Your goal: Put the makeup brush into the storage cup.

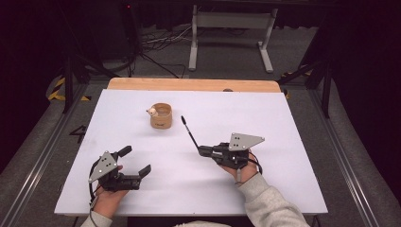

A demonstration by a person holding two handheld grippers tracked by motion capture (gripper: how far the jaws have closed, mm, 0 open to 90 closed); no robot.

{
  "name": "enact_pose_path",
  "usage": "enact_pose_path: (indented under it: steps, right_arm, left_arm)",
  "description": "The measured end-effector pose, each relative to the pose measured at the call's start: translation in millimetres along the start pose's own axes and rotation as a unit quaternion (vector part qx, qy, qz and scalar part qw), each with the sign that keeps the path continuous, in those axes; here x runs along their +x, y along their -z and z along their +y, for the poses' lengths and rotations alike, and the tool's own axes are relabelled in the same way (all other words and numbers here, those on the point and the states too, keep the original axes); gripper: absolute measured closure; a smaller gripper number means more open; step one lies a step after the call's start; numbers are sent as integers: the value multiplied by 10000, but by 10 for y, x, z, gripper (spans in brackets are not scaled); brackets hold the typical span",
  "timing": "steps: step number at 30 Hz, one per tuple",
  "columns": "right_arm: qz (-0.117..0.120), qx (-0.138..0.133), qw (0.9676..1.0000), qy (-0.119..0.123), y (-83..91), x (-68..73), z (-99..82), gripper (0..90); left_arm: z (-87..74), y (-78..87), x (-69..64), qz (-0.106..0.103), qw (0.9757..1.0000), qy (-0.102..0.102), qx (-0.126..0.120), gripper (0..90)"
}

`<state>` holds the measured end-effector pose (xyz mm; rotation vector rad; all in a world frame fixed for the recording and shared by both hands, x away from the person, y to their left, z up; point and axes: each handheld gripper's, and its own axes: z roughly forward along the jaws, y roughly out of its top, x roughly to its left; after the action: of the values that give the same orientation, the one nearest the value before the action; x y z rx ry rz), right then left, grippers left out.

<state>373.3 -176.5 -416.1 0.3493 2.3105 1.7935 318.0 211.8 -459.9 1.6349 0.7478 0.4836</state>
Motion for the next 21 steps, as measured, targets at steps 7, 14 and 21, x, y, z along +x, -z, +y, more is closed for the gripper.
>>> enact_pose_path:
  steps: [7, 14, 21]
  right_arm:
    - [-33, -314, 9995, 79, 52, 51, -72, 858]
    - [-112, -421, 9990, 71, 48, 84, -126, 858]
    - [-194, -503, 9985, 37, 32, 114, -152, 858]
  left_arm:
    - [2, -7, -2, -12, 10000, -35, 20, 3]
    - [13, -21, -11, -107, 9999, -20, -4, 3]
    - [53, -13, -36, -239, 9997, -53, -70, 3]
